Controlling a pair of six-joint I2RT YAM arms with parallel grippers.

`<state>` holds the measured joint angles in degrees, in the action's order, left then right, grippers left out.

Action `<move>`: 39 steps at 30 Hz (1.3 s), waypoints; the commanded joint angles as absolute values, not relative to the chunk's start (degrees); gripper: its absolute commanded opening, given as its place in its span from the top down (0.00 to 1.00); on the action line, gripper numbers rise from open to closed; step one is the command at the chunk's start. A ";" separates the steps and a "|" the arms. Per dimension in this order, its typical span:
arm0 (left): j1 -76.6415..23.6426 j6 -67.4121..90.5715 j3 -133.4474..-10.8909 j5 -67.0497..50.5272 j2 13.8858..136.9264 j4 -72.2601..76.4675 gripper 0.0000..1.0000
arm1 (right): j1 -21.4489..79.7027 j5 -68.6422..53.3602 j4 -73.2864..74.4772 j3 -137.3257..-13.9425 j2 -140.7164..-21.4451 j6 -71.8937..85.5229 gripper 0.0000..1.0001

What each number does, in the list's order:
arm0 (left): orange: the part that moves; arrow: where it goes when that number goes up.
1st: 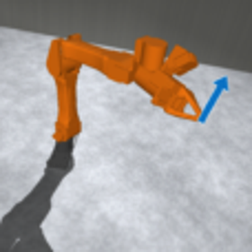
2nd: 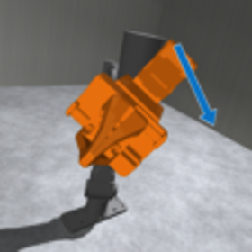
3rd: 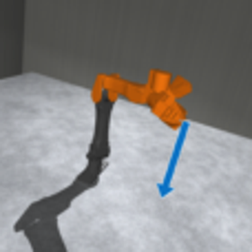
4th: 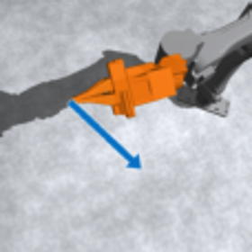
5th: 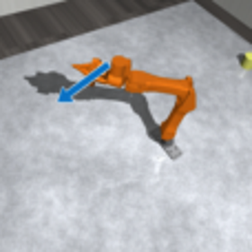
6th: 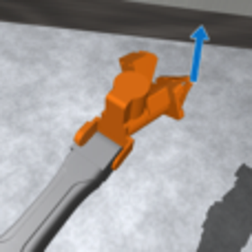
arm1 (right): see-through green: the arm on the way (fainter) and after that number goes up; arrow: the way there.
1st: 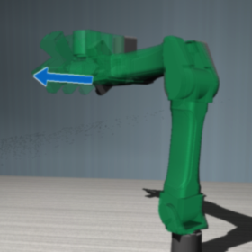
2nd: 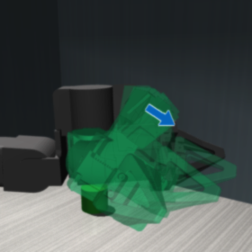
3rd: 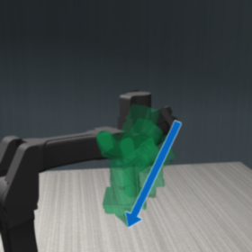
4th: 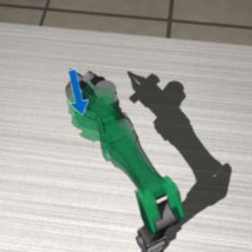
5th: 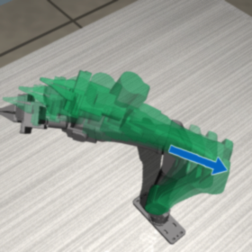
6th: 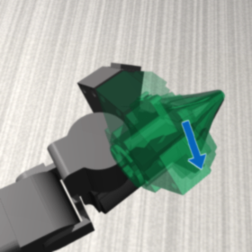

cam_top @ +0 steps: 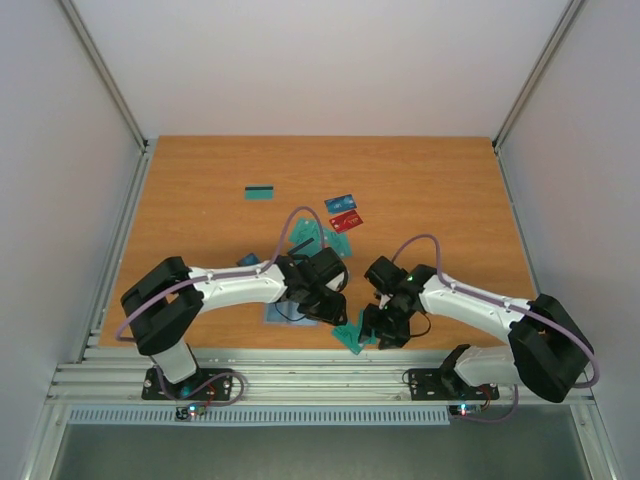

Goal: Put the credit cards into the card holder

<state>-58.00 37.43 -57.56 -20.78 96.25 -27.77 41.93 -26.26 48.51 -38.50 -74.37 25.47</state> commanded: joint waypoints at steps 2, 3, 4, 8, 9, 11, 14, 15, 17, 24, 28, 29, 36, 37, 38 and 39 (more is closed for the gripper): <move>-58.27 36.48 -59.83 -21.57 99.08 -25.82 0.61 | 45.29 -27.89 42.22 -34.53 -72.27 35.58 0.46; -58.27 36.43 -60.11 -21.64 99.53 -25.73 0.60 | 45.50 -27.96 41.20 -33.89 -72.11 36.37 0.46; -58.23 36.39 -60.46 -21.82 99.95 -25.52 0.61 | 45.61 -27.95 40.20 -33.32 -71.94 37.07 0.46; -58.23 36.32 -60.69 -22.77 101.58 -24.68 0.61 | 45.74 -27.88 35.44 -31.21 -72.32 39.69 0.46; -58.22 36.26 -60.50 -22.97 102.10 -24.55 0.61 | 45.77 -27.97 34.59 -30.80 -72.60 40.07 0.46; -58.27 36.23 -60.38 -23.27 102.80 -24.24 0.61 | 45.87 -28.03 33.44 -30.15 -72.94 40.82 0.46; -58.26 35.91 -60.19 -23.51 103.41 -24.74 0.61 | 46.05 -28.33 30.21 -28.33 -72.57 43.38 0.46; -58.23 35.74 -60.02 -23.40 103.51 -24.88 0.61 | 46.05 -28.52 28.61 -27.29 -72.79 44.25 0.47; -58.27 35.60 -59.49 -23.57 103.89 -24.51 0.61 | 46.18 -28.49 26.71 -26.70 -73.90 44.73 0.48; -58.27 36.02 -57.19 -24.51 105.50 -22.03 0.61 | 46.40 -28.81 21.15 -25.00 -77.03 45.75 0.51; -58.25 36.12 -56.21 -25.10 106.59 -21.41 0.61 | 46.39 -27.97 20.96 -25.48 -76.95 45.17 0.54; -58.27 36.29 -55.78 -25.07 106.54 -20.83 0.61 | 46.35 -27.64 21.04 -25.67 -77.05 44.88 0.55; -58.27 38.00 -53.79 -26.19 107.21 -18.05 0.61 | 46.27 -26.90 21.41 -26.58 -76.54 44.40 0.67; -58.26 38.04 -53.79 -26.24 107.28 -17.87 0.61 | 46.31 -26.71 21.88 -26.69 -75.95 44.30 0.69; -58.27 38.19 -53.71 -26.27 107.22 -17.74 0.61 | 46.32 -26.51 22.48 -26.97 -75.49 44.17 0.71; -58.27 38.29 -53.63 -26.36 107.16 -17.55 0.61 | 46.32 -26.41 23.22 -27.31 -74.97 44.04 0.72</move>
<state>-57.45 37.50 -56.45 -26.70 103.66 -18.13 46.35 -31.48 25.74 -25.93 -75.83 44.77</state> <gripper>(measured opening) 0.393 0.305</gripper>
